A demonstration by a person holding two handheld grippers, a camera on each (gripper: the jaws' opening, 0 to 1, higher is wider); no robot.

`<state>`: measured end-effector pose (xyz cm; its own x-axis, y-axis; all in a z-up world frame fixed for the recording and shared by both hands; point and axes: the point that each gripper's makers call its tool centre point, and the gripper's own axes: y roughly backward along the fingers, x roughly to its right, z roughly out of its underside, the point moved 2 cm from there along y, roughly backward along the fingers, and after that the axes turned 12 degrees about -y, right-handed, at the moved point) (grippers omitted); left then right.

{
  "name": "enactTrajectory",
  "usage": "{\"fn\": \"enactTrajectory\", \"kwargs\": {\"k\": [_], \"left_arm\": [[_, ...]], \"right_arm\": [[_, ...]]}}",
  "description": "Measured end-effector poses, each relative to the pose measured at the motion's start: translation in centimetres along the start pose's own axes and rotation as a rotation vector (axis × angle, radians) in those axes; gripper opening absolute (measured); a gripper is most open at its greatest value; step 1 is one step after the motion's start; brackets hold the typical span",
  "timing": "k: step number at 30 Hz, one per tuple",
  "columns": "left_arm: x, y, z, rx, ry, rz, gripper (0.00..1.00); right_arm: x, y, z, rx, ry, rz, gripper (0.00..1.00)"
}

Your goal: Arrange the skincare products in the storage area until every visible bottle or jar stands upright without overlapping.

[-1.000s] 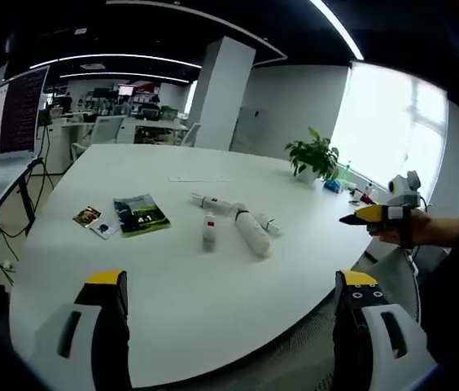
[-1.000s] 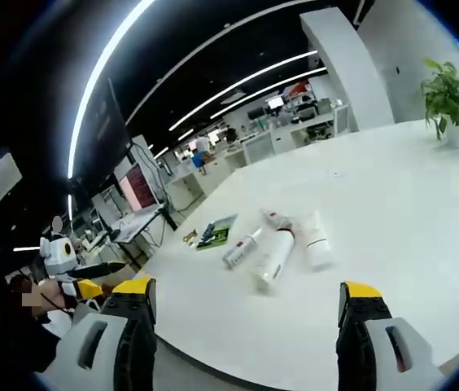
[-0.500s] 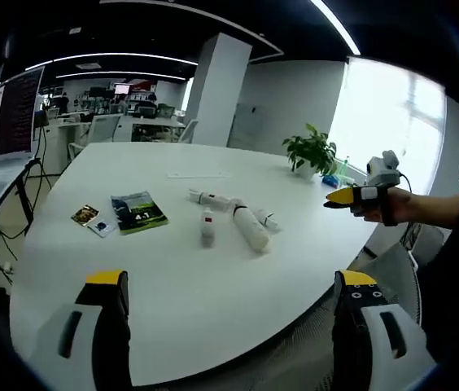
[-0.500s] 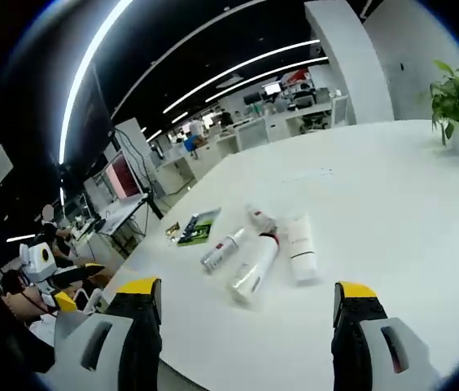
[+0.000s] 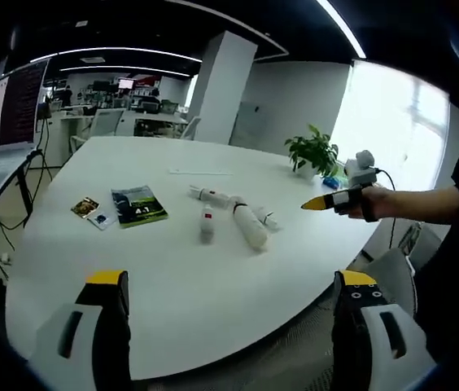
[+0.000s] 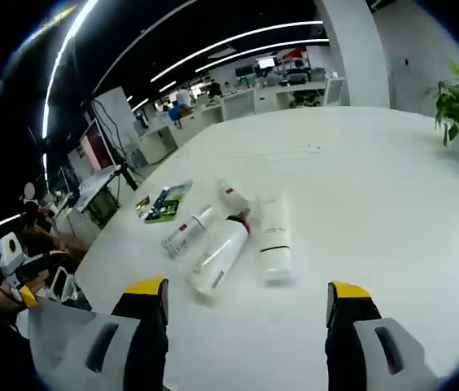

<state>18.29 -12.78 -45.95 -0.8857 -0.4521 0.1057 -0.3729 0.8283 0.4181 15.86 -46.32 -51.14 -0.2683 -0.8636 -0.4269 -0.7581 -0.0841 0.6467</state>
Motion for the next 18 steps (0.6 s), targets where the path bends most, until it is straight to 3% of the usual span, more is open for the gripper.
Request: {"fn": "enactTrajectory", "kwargs": {"k": [6,18], "left_arm": [[0.1,-0.1,0.2,-0.018,0.007,0.013,0.98],[-0.3,-0.1,0.6,-0.019,0.056,0.012,0.97]], "right_arm": [[1.3,-2.7,-0.9,-0.070,0.028,0.036,0.79],[1.6,-6.5,-1.7,-0.189,0.085,0.132,0.70]]}}
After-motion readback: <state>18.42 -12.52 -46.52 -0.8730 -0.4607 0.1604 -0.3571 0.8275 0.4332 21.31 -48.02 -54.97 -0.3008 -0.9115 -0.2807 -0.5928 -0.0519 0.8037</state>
